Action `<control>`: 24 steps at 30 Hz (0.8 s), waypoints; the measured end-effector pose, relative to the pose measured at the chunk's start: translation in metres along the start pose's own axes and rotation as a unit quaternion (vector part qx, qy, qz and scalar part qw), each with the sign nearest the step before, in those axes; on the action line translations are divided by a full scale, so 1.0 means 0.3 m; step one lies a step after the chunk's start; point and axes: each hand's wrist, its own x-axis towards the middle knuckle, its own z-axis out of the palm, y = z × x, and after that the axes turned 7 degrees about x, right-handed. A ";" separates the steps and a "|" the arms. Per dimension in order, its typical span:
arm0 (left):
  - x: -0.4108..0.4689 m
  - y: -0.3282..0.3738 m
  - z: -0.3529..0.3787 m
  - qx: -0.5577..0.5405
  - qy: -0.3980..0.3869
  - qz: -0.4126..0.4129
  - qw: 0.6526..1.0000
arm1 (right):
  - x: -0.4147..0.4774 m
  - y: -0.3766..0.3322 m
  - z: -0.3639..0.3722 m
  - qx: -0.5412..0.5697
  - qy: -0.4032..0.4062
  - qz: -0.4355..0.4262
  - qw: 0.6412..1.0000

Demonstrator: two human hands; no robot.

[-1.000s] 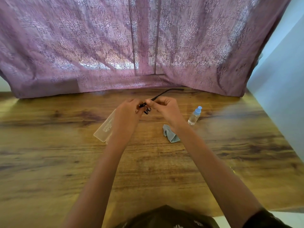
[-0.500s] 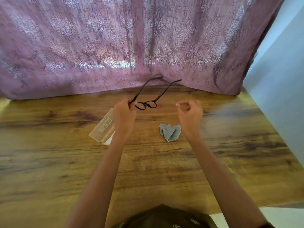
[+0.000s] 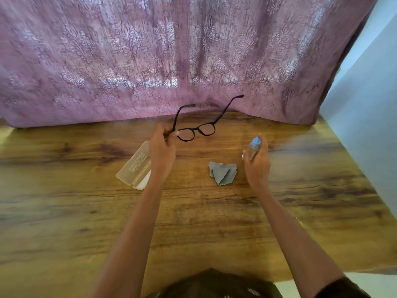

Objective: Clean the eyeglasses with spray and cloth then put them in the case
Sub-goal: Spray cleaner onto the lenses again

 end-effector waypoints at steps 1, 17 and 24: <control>-0.004 -0.002 -0.001 -0.008 0.003 0.006 1.000 | 0.011 -0.004 -0.006 0.014 -0.007 0.016 1.000; -0.135 0.023 -0.009 -0.104 0.004 0.087 0.991 | -0.181 -0.434 0.071 0.095 -0.146 -0.164 0.971; -0.138 0.024 -0.011 -0.120 0.009 0.077 0.990 | -0.176 -0.459 0.080 0.066 -0.166 -0.125 0.976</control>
